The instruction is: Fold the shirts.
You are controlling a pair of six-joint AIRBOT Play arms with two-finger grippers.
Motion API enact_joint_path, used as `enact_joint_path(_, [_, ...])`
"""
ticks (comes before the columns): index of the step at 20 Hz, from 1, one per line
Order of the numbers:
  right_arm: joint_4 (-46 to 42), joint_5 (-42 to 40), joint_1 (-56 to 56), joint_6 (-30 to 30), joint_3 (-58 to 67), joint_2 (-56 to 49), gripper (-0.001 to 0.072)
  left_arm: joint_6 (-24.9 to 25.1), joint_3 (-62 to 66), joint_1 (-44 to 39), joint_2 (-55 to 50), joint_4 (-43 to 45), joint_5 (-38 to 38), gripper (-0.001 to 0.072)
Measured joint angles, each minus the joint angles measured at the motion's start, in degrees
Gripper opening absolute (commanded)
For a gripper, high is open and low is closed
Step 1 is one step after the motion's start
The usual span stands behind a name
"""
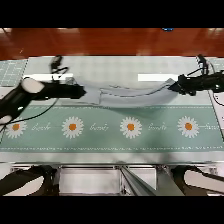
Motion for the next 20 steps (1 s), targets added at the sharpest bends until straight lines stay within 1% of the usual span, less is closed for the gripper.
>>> enact_joint_path(3, [-3.3,1.6,-0.3,1.0,-3.4,9.2,0.0023,-2.0,11.3,-7.1,-11.1,-0.2,-2.0,0.0018])
enact_joint_path(8, [-5.9,4.7,-0.6,3.0,-7.3,22.0,0.0023,-6.3,33.4,-15.0,-29.2,-0.2,-12.4,0.0019])
enact_joint_path(10, [-6.2,5.7,-0.6,3.9,-7.9,25.7,0.0023,-7.8,39.3,-17.7,-34.4,-0.9,-16.2,0.0019])
enact_joint_path(15, [-4.4,7.4,-0.6,5.0,-8.4,29.8,0.0023,-9.3,44.7,-25.5,-41.4,-6.2,-21.3,0.0019])
enact_joint_path(18, [-2.8,7.6,-0.6,5.2,-8.5,30.5,0.0023,-9.3,45.6,-29.9,-43.3,-7.5,-23.5,0.0019])
enact_joint_path(20, [-1.8,7.5,-0.3,5.2,-8.5,30.7,0.0023,-9.2,46.3,-31.0,-43.6,-8.0,-25.0,0.0019])
